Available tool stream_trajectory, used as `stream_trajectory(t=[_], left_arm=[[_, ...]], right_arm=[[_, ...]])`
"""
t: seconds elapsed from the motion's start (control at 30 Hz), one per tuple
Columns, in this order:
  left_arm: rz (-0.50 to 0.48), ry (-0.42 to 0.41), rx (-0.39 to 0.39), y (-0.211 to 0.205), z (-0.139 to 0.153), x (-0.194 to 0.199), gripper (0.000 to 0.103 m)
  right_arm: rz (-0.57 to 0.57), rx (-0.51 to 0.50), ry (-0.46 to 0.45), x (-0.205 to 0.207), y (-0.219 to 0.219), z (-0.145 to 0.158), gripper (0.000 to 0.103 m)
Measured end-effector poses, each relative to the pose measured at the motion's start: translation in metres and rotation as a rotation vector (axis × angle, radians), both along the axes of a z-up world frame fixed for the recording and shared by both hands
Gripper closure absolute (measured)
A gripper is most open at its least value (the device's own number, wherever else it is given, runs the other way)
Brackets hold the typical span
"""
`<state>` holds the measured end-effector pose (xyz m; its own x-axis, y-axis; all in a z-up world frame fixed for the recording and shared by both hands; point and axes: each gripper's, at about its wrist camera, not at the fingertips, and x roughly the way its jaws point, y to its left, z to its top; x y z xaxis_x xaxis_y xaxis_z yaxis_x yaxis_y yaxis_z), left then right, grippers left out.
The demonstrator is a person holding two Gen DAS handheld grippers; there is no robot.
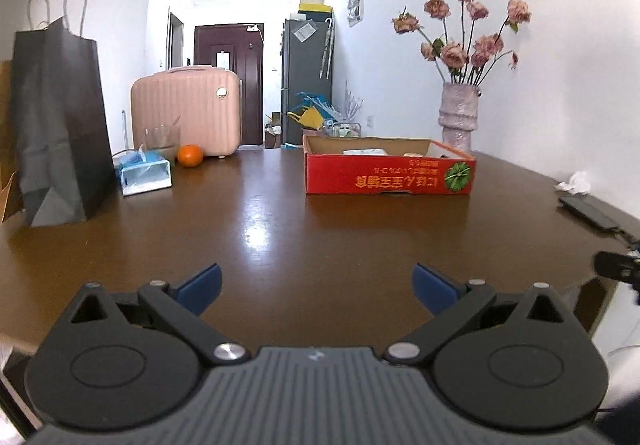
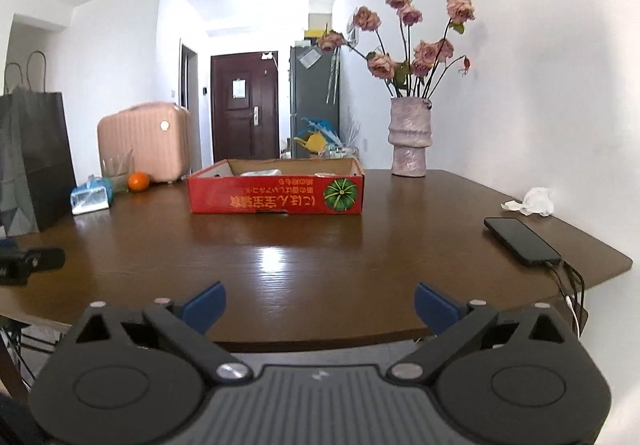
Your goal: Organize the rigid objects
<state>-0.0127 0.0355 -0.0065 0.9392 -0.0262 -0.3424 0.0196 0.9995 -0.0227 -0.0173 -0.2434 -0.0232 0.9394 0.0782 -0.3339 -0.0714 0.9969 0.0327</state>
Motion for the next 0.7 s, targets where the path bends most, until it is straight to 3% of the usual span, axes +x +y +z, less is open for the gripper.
stream_trajectory(t=[0.23, 0.7], left_arm=[[0.015, -0.036, -0.034, 0.005, 0.007, -0.010, 0.000], [-0.006, -0.043, -0.008, 0.001, 0.005, -0.011, 0.000]], right_arm=[[0.086, -0.072, -0.054, -0.016, 0.025, 0.002, 0.002], [0.048, -0.041, -0.074, -0.018, 0.019, 0.004, 0.002]])
